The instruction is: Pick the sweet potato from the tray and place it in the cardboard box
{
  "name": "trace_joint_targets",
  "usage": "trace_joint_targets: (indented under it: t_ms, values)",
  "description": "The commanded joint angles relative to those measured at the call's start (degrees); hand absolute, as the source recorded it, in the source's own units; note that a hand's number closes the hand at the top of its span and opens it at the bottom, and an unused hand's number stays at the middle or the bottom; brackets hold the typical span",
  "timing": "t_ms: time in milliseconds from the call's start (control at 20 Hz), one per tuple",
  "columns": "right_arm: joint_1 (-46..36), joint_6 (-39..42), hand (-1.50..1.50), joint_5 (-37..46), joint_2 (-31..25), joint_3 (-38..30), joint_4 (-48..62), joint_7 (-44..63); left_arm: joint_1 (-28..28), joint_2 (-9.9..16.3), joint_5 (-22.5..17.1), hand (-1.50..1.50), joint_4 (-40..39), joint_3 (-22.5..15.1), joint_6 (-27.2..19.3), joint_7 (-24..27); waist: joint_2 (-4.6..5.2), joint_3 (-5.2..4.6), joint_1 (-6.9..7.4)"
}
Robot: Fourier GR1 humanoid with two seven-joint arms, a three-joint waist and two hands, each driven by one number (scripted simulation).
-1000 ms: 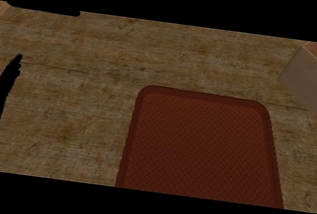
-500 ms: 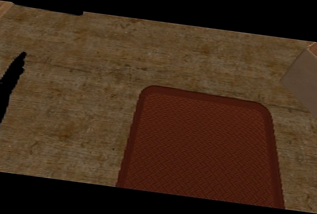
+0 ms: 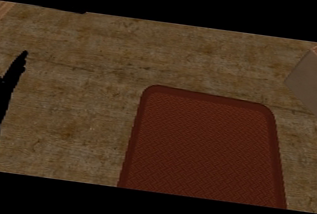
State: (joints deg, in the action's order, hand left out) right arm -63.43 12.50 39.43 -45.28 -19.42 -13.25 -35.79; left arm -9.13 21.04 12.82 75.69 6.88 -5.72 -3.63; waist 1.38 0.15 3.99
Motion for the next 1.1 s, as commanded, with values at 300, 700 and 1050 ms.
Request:
trace_joint_targets:
  t_ms: [300, 700, 1050]
  values:
    - [-0.7, -8.0, 1.50, 1.4, 5.6, -0.2, 5.7, 7.6, -1.4, -0.1, 0.4, 0.00, 0.5, 0.1, 0.0, -0.2, 0.69, 0.09, 0.98]
    - [-1.3, -4.8, -1.50, -0.4, 7.2, -2.0, 7.1, 8.7, -2.3, -1.4, 0.7, 0.00, 0.7, -0.6, -0.4, -0.5, 0.95, 0.19, 1.46]
    - [-2.0, -7.7, -1.50, -6.1, 8.0, -7.7, 5.1, 4.8, -2.2, 1.3, -0.2, 0.00, -0.1, 1.1, 1.7, -0.1, 0.77, 0.16, 0.92]
